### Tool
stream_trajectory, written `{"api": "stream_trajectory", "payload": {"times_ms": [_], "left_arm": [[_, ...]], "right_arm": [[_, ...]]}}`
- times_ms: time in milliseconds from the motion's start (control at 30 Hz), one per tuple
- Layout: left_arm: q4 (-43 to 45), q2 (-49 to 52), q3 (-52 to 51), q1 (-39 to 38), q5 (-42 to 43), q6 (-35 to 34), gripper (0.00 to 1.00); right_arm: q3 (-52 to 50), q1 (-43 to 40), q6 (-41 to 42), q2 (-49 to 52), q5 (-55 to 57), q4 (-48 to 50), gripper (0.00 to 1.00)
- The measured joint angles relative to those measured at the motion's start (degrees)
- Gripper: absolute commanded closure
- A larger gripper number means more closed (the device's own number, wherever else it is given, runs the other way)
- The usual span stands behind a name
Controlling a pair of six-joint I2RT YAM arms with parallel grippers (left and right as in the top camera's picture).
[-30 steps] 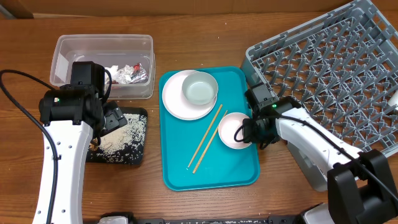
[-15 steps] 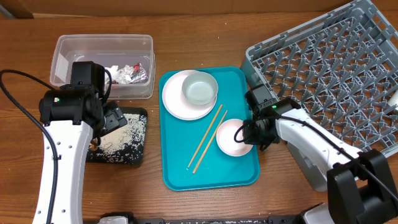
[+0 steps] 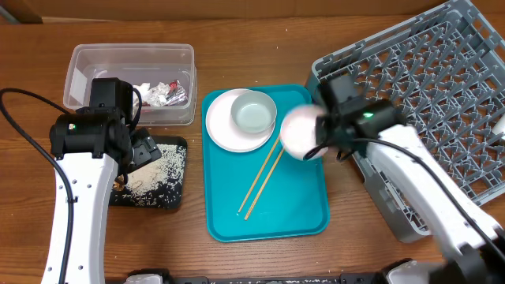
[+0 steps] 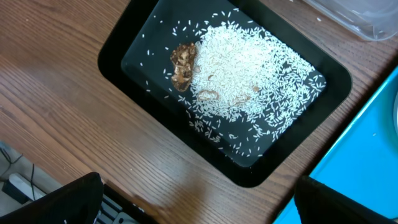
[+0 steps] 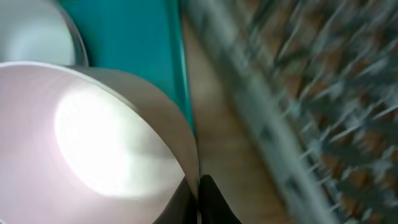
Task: Sort waste into correct bins and load items into the dishwasher
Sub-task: 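Lift the pink bowl and carry it to the dish rack's far corner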
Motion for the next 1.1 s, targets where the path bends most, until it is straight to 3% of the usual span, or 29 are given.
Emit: {"api": "stream_trajectory", "payload": {"times_ms": [133,367,633,1100], "left_arm": [[0.0,0.0,0.0,0.0,0.0,0.0,0.00],[0.0,0.0,0.0,0.0,0.0,0.0,0.00],[0.0,0.0,0.0,0.0,0.0,0.0,0.00],[0.0,0.0,-0.3,0.0,0.0,0.0,0.00]], "right_arm": [[3.4,-2.4,-1.3,-4.6,9.0,6.1,0.96],[3.9,-12.1,-11.0,-6.1,23.8,19.9,0.96],[3.9,-27.8,-18.2,-5.4,29.0,35.8,0.96],[3.9,-41.9,-42.9,14.6,44.5,61.8,0.96]]}}
